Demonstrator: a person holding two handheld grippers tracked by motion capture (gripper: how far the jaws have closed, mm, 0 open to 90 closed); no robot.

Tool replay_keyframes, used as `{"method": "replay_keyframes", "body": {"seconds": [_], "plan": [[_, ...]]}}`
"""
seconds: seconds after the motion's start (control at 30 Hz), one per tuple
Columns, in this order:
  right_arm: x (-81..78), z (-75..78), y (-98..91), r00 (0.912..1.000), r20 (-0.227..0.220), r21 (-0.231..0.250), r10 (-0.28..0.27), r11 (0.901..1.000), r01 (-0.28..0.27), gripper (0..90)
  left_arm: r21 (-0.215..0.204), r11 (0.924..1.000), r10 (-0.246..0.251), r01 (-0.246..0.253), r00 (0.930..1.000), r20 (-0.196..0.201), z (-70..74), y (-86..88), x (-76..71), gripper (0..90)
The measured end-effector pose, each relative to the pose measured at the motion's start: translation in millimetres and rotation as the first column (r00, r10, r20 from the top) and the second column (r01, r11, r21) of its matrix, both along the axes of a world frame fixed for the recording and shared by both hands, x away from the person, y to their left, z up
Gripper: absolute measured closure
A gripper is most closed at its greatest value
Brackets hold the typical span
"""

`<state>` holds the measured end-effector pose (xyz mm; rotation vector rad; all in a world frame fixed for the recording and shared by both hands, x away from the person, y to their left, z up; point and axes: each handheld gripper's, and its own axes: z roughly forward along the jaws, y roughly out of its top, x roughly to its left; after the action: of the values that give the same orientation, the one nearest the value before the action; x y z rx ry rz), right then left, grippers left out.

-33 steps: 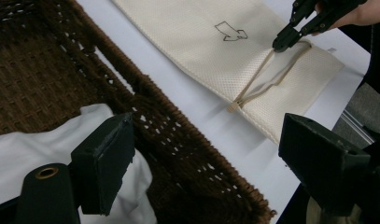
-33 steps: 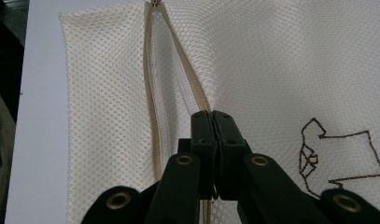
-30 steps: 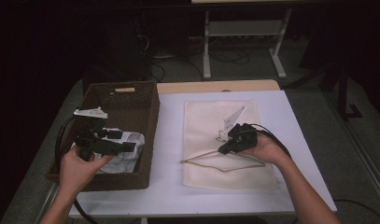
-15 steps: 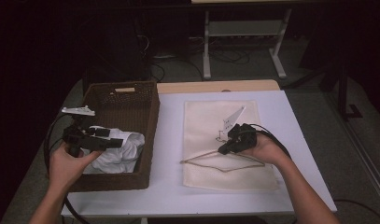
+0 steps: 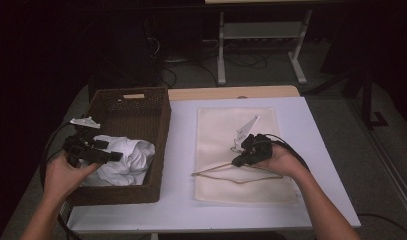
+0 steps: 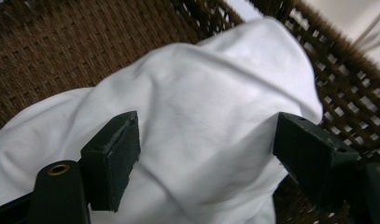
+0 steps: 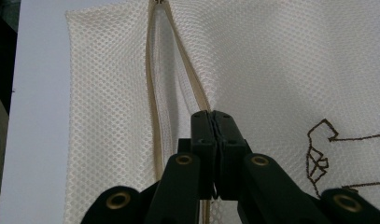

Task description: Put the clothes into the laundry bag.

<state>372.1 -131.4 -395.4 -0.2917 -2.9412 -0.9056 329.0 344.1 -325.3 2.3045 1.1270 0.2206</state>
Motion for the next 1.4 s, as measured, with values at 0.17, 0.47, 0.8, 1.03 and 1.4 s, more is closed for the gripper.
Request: {"method": "replay_keyframes", "body": {"seconds": [0.17,0.47,0.8,1.03,1.4], "plan": [[-0.1,0.5,-1.0,1.0000,-0.005,0.003,-0.005,1.0000,0.005,87.3,-0.010,0.9989,-0.046,0.046,0.9955,-0.083,-5.7,-2.5,7.3,14.8],[0.3,0.8,-1.7,1.0000,-0.002,0.004,-0.002,1.0000,0.002,87.3,0.102,0.9899,-0.090,0.098,0.9928,-0.079,-15.7,-11.4,8.3,11.0],[-0.5,3.9,-4.2,1.0000,0.001,0.015,-0.009,0.9999,0.009,87.3,0.231,0.9725,0.001,0.029,0.9916,-0.129,-34.8,-11.6,31.0,31.6],[-0.9,3.6,-3.1,0.9999,0.003,0.016,-0.011,0.9998,0.011,87.2,0.225,0.9729,-0.015,0.052,0.9861,-0.165,-45.8,-11.9,39.5,60.1],[1.8,3.2,-4.5,0.9998,-0.015,0.031,-0.013,0.9994,0.013,87.2,0.134,0.9901,0.070,-0.043,0.9757,-0.208,-43.1,-4.1,38.6,72.4]]}}
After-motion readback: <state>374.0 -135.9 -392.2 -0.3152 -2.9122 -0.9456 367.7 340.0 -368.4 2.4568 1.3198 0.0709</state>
